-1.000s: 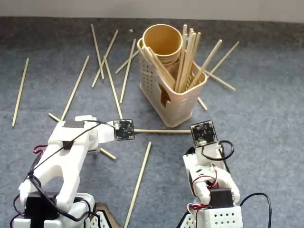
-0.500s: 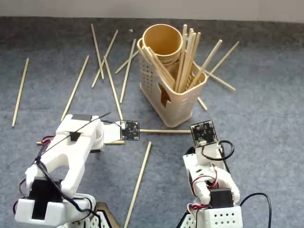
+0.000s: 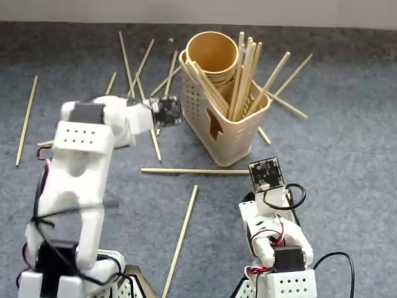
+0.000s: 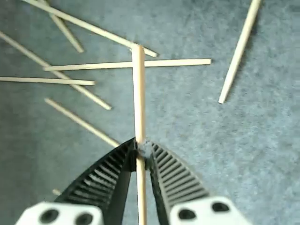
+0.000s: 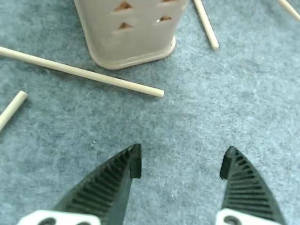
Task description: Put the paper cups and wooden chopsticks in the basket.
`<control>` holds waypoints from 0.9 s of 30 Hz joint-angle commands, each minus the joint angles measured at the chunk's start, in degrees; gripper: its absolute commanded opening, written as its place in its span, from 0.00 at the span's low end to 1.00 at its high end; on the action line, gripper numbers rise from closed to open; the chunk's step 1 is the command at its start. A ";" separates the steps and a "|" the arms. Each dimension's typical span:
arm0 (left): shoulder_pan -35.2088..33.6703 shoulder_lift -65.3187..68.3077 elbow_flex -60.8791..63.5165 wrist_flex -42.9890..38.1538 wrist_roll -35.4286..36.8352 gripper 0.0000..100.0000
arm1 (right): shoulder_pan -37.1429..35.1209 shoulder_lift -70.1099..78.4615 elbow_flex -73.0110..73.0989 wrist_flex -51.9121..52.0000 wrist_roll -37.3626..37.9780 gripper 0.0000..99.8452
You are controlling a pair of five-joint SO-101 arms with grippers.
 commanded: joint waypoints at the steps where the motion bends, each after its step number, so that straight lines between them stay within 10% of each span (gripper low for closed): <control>1: -0.40 -6.29 -13.58 6.68 3.69 0.01 | -0.40 -0.66 -0.22 -0.13 -0.18 0.28; 8: 4.18 -7.96 -32.31 0.53 36.84 0.01 | -0.40 -0.66 -0.22 -0.13 -0.35 0.28; 14: 19.30 -7.69 -34.59 -22.24 65.32 0.01 | -0.40 -0.66 -0.13 -0.13 -0.44 0.28; 19: 31.60 0.40 -33.19 -39.74 71.30 0.01 | -0.40 -0.66 -0.13 -0.13 -0.26 0.28; 27: 32.66 14.20 -33.63 -42.73 74.73 0.01 | -0.40 -0.66 -0.13 -0.22 -0.18 0.28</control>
